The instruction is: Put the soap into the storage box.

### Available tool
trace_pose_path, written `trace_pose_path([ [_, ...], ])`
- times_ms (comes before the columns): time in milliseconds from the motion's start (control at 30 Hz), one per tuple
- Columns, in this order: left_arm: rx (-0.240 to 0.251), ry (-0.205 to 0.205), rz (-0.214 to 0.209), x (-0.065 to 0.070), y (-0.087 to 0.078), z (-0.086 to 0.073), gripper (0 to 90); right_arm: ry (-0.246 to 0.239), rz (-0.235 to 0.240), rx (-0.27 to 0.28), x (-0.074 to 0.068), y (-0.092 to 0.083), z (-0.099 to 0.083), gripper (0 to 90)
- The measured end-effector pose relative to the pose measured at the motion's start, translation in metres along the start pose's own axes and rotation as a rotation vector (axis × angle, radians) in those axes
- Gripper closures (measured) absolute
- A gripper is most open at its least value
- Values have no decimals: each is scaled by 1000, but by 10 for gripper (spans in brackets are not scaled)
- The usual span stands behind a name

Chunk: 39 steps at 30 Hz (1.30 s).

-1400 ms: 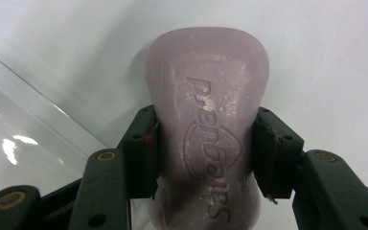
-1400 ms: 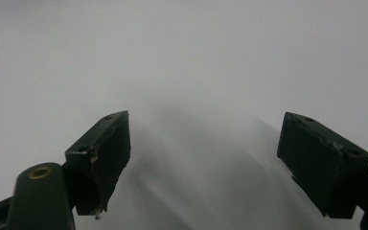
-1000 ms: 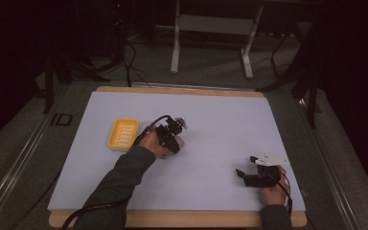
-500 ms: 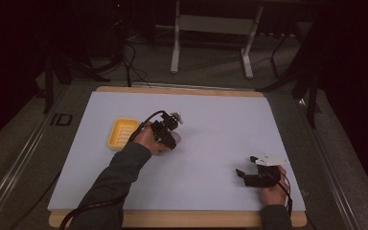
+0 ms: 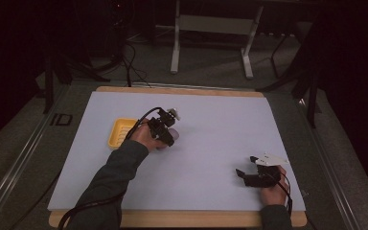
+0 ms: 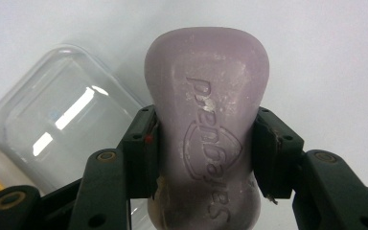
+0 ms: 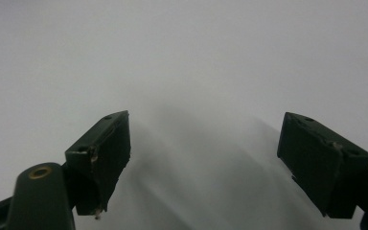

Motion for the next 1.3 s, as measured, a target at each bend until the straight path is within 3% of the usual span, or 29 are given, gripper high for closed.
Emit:
trace_pose_path([
  [1300, 54, -52, -2, -19, -24, -2, 498, -1, 0, 0, 0, 0, 0, 185],
])
Point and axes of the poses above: each handheld gripper's, and its own axes: y roughly forward along the jaws, z roughly out of its top, x roughly to its right, the point moved 7 cm from there along y, roughly forward along the jaws
